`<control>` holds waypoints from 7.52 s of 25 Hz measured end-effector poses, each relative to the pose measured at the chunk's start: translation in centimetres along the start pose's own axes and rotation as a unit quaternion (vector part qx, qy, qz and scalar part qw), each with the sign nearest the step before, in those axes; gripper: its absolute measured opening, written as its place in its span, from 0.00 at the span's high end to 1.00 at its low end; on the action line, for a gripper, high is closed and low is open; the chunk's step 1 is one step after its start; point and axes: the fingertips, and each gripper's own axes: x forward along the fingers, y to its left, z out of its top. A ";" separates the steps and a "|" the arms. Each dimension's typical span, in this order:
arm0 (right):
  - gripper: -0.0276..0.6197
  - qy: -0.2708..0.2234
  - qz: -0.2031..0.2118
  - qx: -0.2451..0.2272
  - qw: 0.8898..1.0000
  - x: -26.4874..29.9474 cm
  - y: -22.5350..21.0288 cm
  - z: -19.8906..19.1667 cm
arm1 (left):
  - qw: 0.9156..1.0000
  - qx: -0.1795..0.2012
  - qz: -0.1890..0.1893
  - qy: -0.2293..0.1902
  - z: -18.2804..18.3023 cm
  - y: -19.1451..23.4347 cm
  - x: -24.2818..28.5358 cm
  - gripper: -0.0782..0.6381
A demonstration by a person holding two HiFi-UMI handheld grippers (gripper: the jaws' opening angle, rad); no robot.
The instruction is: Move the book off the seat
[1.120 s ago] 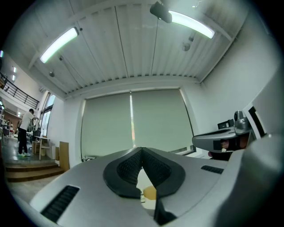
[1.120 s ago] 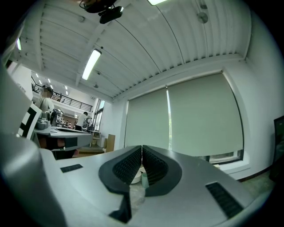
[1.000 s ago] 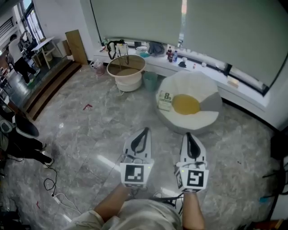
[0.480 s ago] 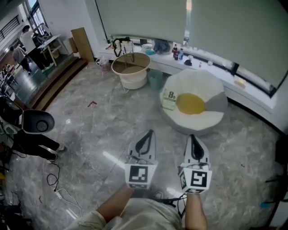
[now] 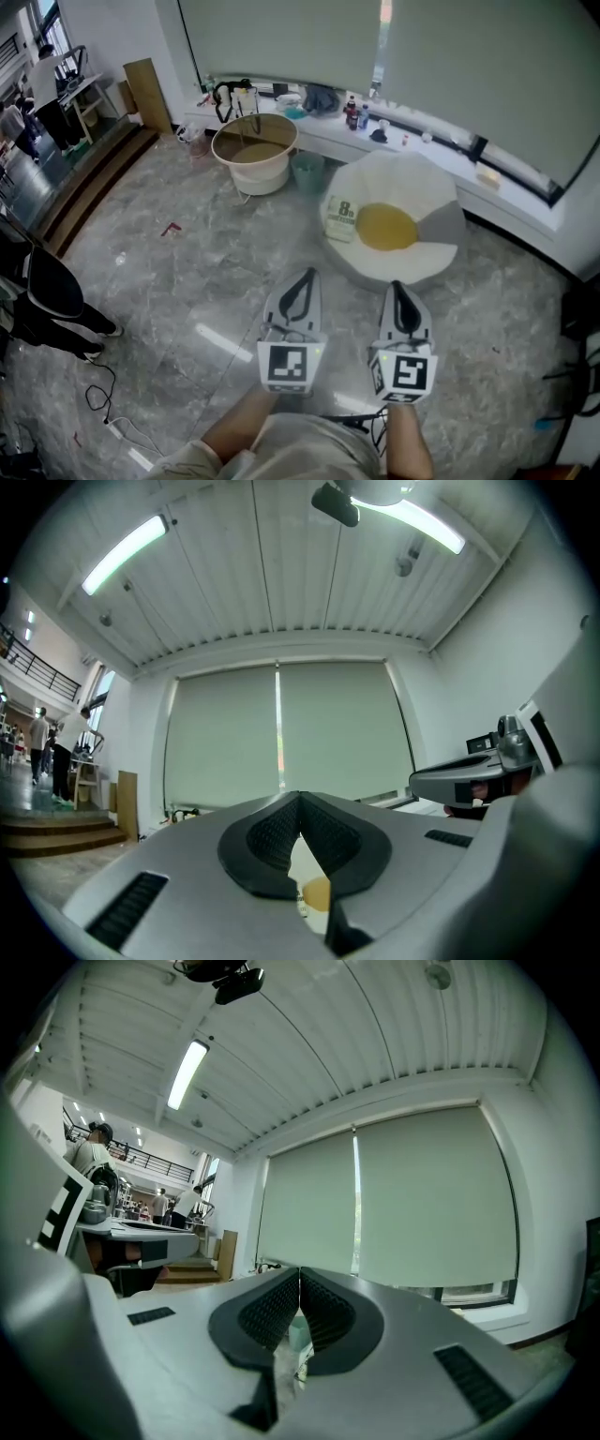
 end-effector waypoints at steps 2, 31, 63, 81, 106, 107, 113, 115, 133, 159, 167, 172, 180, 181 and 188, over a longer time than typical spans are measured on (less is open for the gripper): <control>0.95 -0.001 -0.005 -0.001 1.000 2.9 1.0 0.4 | 1.000 0.007 -0.003 -0.007 0.1 2.3 1.7 0.89; 0.95 0.024 -0.030 0.021 0.999 32.9 -5.7 -2.6 | 0.999 -0.008 -0.049 0.021 -5.4 10.9 31.6 0.89; 0.95 0.289 -0.061 0.133 0.946 62.4 -14.2 -42.9 | 0.934 -0.071 -0.098 0.336 -49.2 12.3 59.8 0.88; 0.74 0.409 -0.050 0.213 0.886 64.5 -12.8 -74.6 | 0.863 -0.107 -0.089 0.485 -82.0 10.9 59.9 0.65; 0.70 0.403 -0.040 0.243 0.881 66.0 -12.6 -79.7 | 0.873 -0.089 -0.109 0.466 -85.7 10.2 62.7 0.66; 0.70 0.400 -0.042 0.244 0.882 66.0 -12.6 -79.1 | 0.875 -0.086 -0.111 0.464 -85.1 10.2 62.8 0.66; 0.70 0.365 -0.060 0.242 0.897 65.8 -14.0 -73.4 | 0.890 -0.069 -0.123 0.434 -79.0 10.0 64.0 0.66; 0.70 0.350 -0.067 0.244 0.902 65.7 -15.0 -70.7 | 0.896 -0.062 -0.128 0.421 -75.9 9.6 64.8 0.66; 0.70 0.176 -0.143 0.170 0.959 62.7 -26.9 -30.4 | 0.957 -0.031 -0.174 0.228 -34.2 5.2 71.2 0.66; 0.70 0.037 -0.524 0.057 0.849 25.2 -38.6 -3.7 | 0.844 -0.044 -0.534 0.006 -2.8 -24.9 55.3 0.66; 0.70 0.040 -0.663 0.054 0.746 2.6 -34.6 -3.2 | 0.742 -0.058 -0.668 -0.003 0.5 -37.3 36.5 0.66; 0.70 0.033 -0.743 0.045 0.667 -11.6 -28.9 -1.9 | 0.666 -0.059 -0.744 -0.018 2.4 -42.9 22.1 0.66; 0.70 0.030 -0.845 0.025 0.533 -33.7 -16.7 0.4 | 0.529 -0.067 -0.845 -0.035 6.2 -48.7 -3.2 0.66; 0.70 0.030 -0.854 0.024 0.518 -35.7 -15.1 0.4 | 0.513 -0.066 -0.855 -0.035 6.4 -49.0 -5.8 0.66; 0.70 0.037 -0.923 0.022 0.384 -47.1 -3.8 0.7 | 0.381 -0.052 -0.922 -0.052 6.7 -49.6 -23.0 0.66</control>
